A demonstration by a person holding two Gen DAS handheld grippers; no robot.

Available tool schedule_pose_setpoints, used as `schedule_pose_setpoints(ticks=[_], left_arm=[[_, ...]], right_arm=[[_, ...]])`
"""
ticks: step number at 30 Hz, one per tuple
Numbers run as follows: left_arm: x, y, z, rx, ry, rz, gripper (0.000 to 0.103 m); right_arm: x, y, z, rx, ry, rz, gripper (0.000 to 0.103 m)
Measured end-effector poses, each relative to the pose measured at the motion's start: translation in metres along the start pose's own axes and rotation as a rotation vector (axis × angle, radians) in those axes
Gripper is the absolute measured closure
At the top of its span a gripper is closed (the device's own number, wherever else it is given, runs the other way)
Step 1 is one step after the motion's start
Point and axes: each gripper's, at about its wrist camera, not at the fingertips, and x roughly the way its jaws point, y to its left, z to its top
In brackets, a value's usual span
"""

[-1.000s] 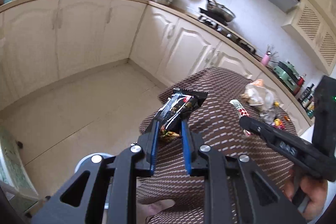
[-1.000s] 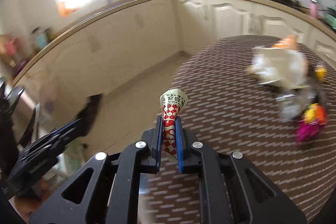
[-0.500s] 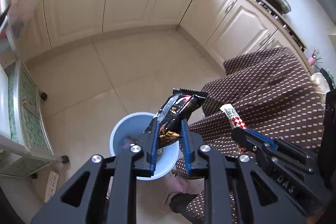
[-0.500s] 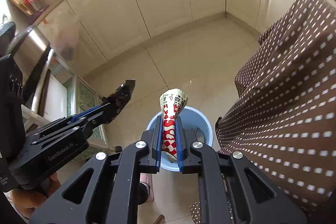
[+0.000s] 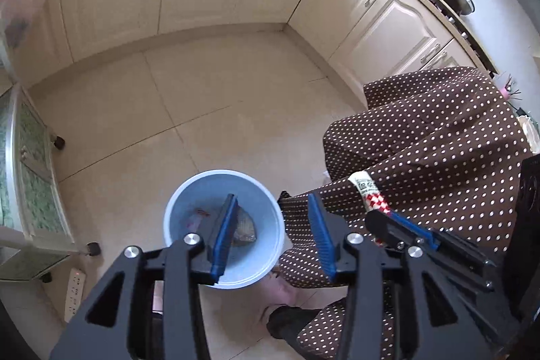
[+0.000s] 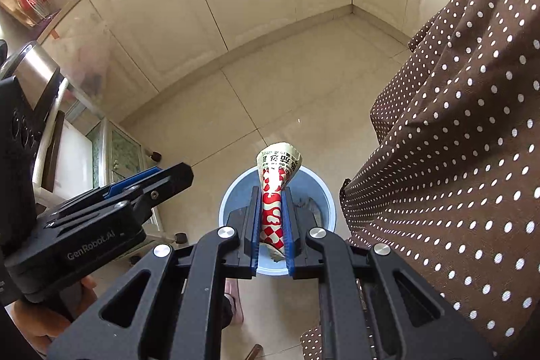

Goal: Collect trash
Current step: 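Carry the wrapper and paper cup to the blue bucket and release both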

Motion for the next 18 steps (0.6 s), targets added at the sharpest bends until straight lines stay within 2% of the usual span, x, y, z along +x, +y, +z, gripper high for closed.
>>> schedule_pose_setpoints(ticks=[12,17,18], left_arm=[[-0.035,0.007,0.002,-0.012,-0.057,0.013,0.061],[-0.059,0.007,0.009,-0.022,-0.107,0.007,0.061],[-0.064,0.005,0.010,-0.019,-0.115,0.010,0.060]], right_arm=[[-0.006,0.015,0.011,-0.021,-0.038,0.034,0.091],[-0.021,0.021,0.023,-0.019,-0.112,0.031,0.082],[-0.026,0.022,0.024,-0.024,-0.129,0.023,0.075]])
